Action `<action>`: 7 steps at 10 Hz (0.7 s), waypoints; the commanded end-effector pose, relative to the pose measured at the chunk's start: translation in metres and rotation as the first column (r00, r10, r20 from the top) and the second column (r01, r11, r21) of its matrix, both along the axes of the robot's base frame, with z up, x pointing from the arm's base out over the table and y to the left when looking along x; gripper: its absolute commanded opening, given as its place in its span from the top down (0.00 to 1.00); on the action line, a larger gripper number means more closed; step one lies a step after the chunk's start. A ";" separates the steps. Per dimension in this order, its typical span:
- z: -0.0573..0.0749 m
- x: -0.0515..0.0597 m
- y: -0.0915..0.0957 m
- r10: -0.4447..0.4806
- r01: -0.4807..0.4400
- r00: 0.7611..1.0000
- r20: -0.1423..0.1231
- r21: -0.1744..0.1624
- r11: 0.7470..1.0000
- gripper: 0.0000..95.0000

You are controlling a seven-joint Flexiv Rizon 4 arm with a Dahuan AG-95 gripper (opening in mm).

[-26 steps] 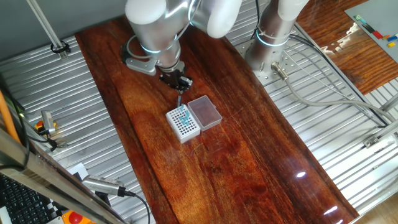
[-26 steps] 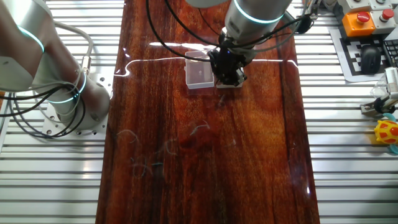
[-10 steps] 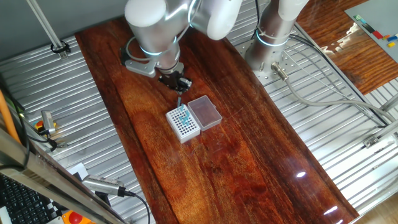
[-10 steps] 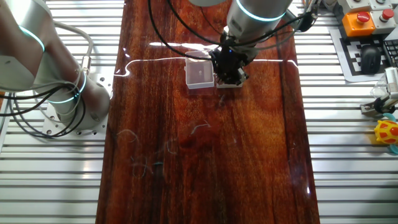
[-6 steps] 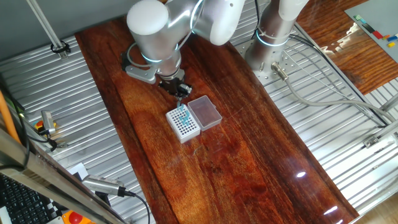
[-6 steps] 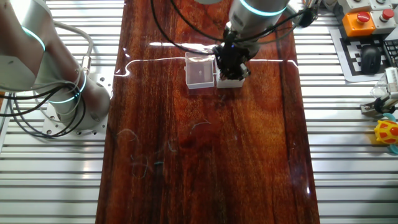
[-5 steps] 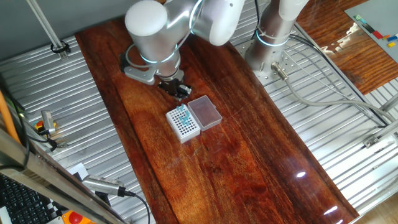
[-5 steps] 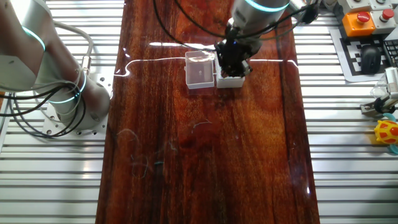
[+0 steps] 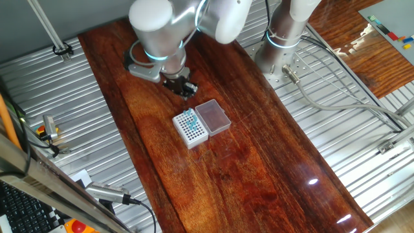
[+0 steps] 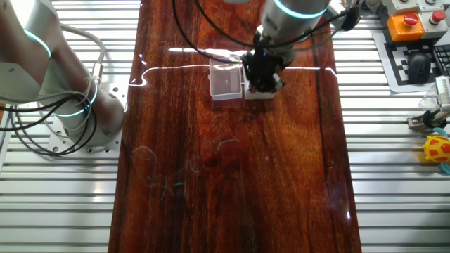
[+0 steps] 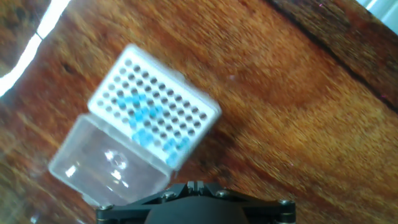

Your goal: Insert a medium pipette tip into the holder for medium pipette tips

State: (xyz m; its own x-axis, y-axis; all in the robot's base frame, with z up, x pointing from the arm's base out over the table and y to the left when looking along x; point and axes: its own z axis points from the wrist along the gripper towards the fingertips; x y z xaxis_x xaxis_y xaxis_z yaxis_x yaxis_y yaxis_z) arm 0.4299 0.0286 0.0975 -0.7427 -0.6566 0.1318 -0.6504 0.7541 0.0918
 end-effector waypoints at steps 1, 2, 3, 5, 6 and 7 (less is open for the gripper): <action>-0.004 -0.006 -0.014 0.025 -0.025 1.000 0.000 0.015 1.000 1.00; -0.004 -0.006 -0.014 0.028 -0.028 1.000 0.008 0.042 0.999 1.00; -0.004 -0.006 -0.014 0.008 -0.009 1.000 0.022 0.045 0.999 1.00; -0.004 -0.006 -0.014 -0.031 0.030 0.999 0.033 0.017 0.999 1.00; -0.004 -0.006 -0.014 -0.039 0.037 0.996 0.079 0.018 0.999 1.00; -0.006 -0.009 -0.014 -0.038 0.036 0.995 0.095 0.022 0.999 1.00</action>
